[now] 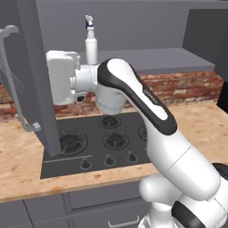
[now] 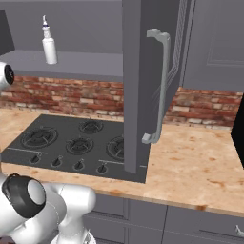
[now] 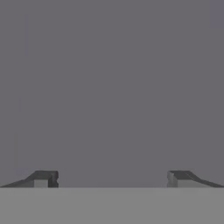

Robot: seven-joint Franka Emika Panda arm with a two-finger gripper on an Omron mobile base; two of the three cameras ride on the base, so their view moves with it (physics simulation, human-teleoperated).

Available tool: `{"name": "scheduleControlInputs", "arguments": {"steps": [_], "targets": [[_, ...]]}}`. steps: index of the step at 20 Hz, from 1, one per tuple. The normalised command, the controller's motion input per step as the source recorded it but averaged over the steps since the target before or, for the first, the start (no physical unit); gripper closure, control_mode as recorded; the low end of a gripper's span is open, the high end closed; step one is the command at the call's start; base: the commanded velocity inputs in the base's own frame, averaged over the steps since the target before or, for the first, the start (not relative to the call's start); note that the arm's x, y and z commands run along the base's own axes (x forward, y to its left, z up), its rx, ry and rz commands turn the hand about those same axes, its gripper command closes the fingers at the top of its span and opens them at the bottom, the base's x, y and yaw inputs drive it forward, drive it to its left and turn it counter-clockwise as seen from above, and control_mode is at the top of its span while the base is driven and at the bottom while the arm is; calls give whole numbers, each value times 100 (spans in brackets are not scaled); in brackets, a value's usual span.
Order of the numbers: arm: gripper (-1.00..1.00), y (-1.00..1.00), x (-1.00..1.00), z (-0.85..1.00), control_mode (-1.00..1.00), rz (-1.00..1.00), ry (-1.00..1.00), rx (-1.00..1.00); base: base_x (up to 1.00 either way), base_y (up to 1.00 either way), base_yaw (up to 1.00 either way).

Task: Open the cabinet. Pick the spray and place it next to the sink. Then close the cabinet.

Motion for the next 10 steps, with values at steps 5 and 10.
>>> {"name": "scheduleControlInputs", "arguments": {"steps": [5,10], "targets": [[-100,-75,-21,0,-100,-14,-14,-6,0,0,0],[-100,-82,-12,0,-100,-15,-10,-20,0,0,0]]}}
